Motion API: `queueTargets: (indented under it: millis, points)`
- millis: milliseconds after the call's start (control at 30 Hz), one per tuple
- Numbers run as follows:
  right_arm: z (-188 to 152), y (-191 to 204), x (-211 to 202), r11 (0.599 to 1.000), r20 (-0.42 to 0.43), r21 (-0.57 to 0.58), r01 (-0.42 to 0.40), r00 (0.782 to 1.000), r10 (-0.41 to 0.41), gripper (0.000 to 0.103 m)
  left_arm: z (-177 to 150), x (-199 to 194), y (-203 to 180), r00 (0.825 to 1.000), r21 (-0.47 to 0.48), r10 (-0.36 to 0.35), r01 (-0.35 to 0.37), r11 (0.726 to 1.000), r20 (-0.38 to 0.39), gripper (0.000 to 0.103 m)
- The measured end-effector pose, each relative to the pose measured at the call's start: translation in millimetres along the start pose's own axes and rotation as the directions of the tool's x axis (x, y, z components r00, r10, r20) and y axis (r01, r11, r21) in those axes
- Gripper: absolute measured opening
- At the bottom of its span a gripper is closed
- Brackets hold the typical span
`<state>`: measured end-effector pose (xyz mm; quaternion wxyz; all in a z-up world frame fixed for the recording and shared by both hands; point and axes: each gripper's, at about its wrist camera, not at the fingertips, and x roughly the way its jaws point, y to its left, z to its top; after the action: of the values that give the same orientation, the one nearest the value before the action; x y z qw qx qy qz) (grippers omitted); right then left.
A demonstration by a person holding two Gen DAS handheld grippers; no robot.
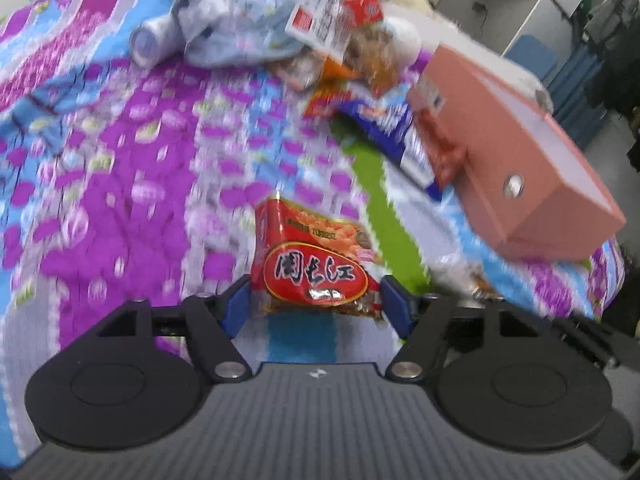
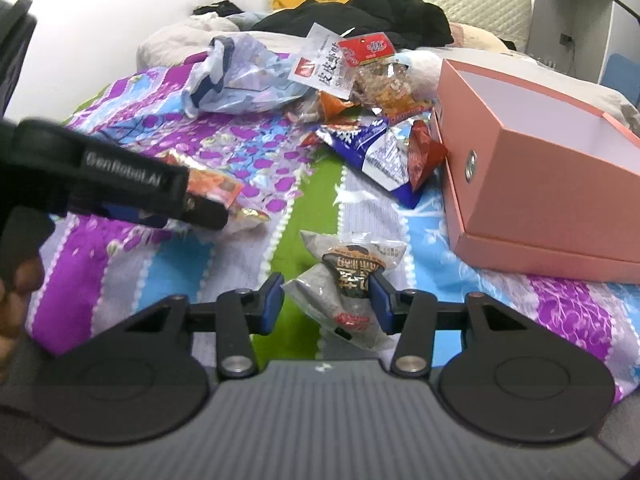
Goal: Organize snacks
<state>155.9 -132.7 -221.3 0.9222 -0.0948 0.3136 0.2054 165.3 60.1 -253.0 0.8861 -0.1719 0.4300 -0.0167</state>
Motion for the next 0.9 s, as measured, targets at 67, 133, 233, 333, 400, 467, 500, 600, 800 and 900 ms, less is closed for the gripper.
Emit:
queueTargets:
  millis: [67, 133, 233, 333, 400, 467, 500, 600, 800, 900]
  points:
    - [-1.7, -1.2, -1.3, 1.000, -0.009, 0.001, 0.001, 1.000, -0.001, 0.050, -6.0, -1.0, 2.6, 1.000, 0.001, -0.010, 0.010, 1.000, -0.014, 0.085]
    - [-3.2, -4.1, -2.2, 0.999, -0.016, 0.027, 0.017, 1.000, -0.017, 0.060, -7.9, -0.7, 6.7, 0.999, -0.012, -0.023, 0.023, 1.000, -0.027, 0.089]
    - [-2.2, -14.7, -4.9, 0.992, 0.004, 0.120, 0.024, 1.000, -0.025, 0.071, -7.8, -3.4, 15.5, 0.999, -0.066, -0.044, 0.042, 0.997, -0.026, 0.094]
    - [1.4, -19.9, -5.6, 0.988, 0.017, 0.156, 0.019, 1.000, -0.022, 0.071, -6.4, -6.1, 18.8, 0.998, -0.068, -0.052, 0.051, 0.996, -0.022, 0.095]
    - [4.4, -23.0, -5.1, 0.983, 0.028, 0.183, 0.018, 0.999, -0.024, 0.071, -6.2, -8.1, 16.7, 0.999, -0.045, -0.041, 0.041, 0.998, -0.010, 0.095]
    - [6.0, -27.7, 0.3, 0.976, 0.011, 0.216, 0.009, 1.000, -0.012, 0.071, -6.2, -6.8, 13.4, 1.000, -0.017, -0.027, 0.027, 0.999, -0.013, 0.095]
    - [6.3, -31.1, 5.2, 0.969, -0.015, 0.246, -0.004, 1.000, 0.008, 0.070, -6.5, -5.7, 12.3, 0.999, -0.009, -0.025, 0.025, 1.000, -0.019, 0.095]
    - [5.8, -43.1, 7.4, 0.931, -0.022, 0.362, -0.055, 0.998, 0.067, 0.070, -8.3, -4.4, 8.7, 0.999, 0.013, -0.021, 0.022, 1.000, -0.026, 0.095]
    - [-0.7, -48.5, 13.3, 0.912, -0.074, 0.405, -0.058, 0.993, 0.096, 0.070, -8.4, -0.6, 5.0, 1.000, 0.054, -0.002, 0.003, 0.999, -0.022, 0.095]
    - [-4.4, -48.2, 18.0, 0.905, -0.099, 0.420, -0.072, 0.987, 0.124, 0.068, -8.4, 1.0, 3.0, 1.000, 0.074, 0.011, -0.010, 0.997, -0.018, 0.095]
